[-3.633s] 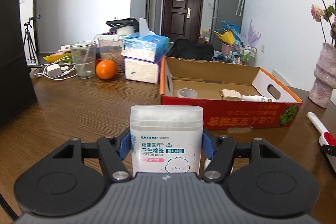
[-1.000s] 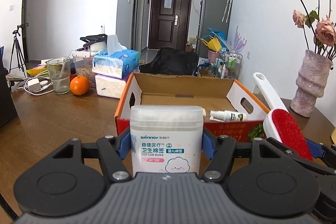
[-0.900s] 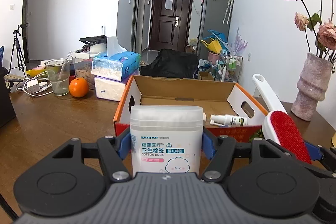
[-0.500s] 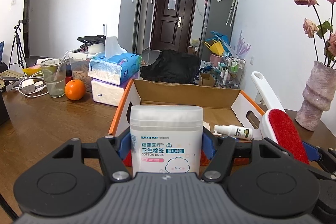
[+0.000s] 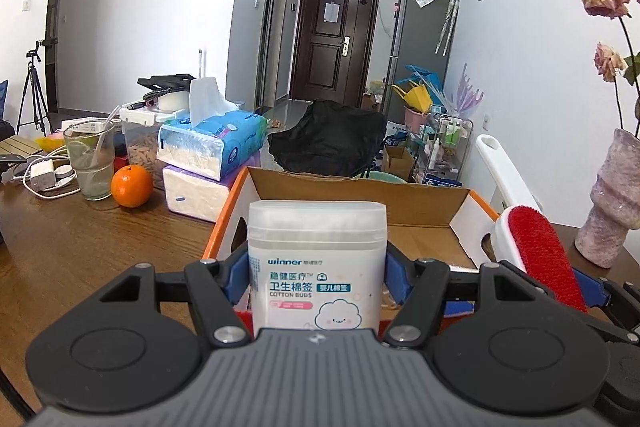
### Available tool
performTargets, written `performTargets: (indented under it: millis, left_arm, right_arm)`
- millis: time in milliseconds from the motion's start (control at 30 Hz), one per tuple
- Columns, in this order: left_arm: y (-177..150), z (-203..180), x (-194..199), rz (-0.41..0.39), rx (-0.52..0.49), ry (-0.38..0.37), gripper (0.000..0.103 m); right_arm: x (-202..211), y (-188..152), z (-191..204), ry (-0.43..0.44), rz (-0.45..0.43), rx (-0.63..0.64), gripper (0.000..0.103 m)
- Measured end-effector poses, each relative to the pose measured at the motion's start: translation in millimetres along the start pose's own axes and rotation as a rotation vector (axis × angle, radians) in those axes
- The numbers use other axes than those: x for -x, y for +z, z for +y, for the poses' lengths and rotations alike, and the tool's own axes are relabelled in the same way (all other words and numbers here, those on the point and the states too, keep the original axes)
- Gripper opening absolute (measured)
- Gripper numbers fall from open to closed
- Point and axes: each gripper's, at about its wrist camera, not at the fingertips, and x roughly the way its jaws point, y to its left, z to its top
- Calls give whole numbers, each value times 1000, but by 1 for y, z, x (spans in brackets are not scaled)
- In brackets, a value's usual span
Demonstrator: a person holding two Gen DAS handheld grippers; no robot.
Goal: Organize rigid objects
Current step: 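Carry the cotton-bud box and lint brush with both tools into the cardboard box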
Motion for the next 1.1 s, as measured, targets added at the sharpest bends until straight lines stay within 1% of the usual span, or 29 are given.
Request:
performTargets:
  millis: [500,1100]
  left_arm:
    - [11,-4,-27,-8,-3,25,66]
    - [28,-8,-60,-19,-12,46,67]
  right_arm:
    - [-26,7,-5,-4,-6,-7,55]
    - [-61,13,-7,3,-6,18,55]
